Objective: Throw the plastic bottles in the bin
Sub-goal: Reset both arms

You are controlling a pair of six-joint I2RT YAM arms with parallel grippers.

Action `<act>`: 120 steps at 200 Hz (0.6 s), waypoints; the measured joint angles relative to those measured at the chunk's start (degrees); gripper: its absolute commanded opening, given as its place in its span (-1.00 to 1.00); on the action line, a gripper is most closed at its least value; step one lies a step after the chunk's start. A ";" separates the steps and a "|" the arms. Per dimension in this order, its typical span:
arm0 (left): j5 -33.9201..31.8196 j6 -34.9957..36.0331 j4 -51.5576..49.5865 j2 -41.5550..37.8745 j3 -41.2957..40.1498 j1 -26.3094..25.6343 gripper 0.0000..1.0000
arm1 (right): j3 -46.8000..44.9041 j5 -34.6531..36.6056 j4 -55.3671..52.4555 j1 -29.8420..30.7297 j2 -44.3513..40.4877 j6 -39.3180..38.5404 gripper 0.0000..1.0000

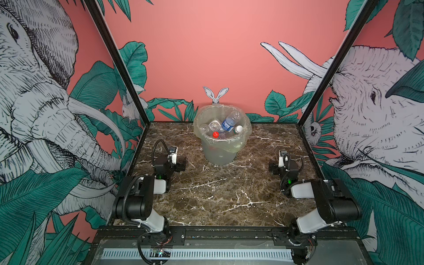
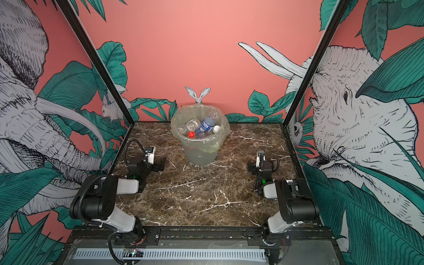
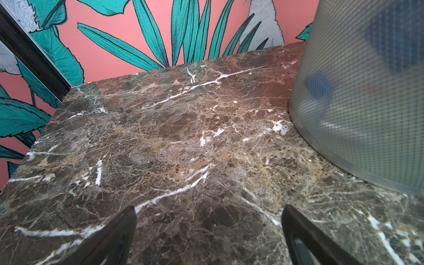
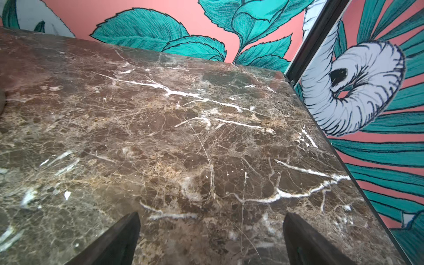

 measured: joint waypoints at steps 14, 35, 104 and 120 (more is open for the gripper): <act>-0.02 0.02 0.04 0.02 0.00 0.00 0.99 | 0.46 0.98 -0.37 0.00 0.00 0.26 0.98; 0.00 0.02 0.37 0.00 -0.02 0.00 0.99 | 0.72 1.86 -0.42 -0.02 0.00 0.44 0.98; 0.02 0.02 0.61 0.02 -0.04 0.00 0.99 | 0.72 2.54 -0.48 -0.04 0.00 0.44 0.98; 0.02 0.02 0.61 0.00 -0.04 0.00 0.99 | 0.72 2.67 -0.48 -0.04 0.00 0.46 0.98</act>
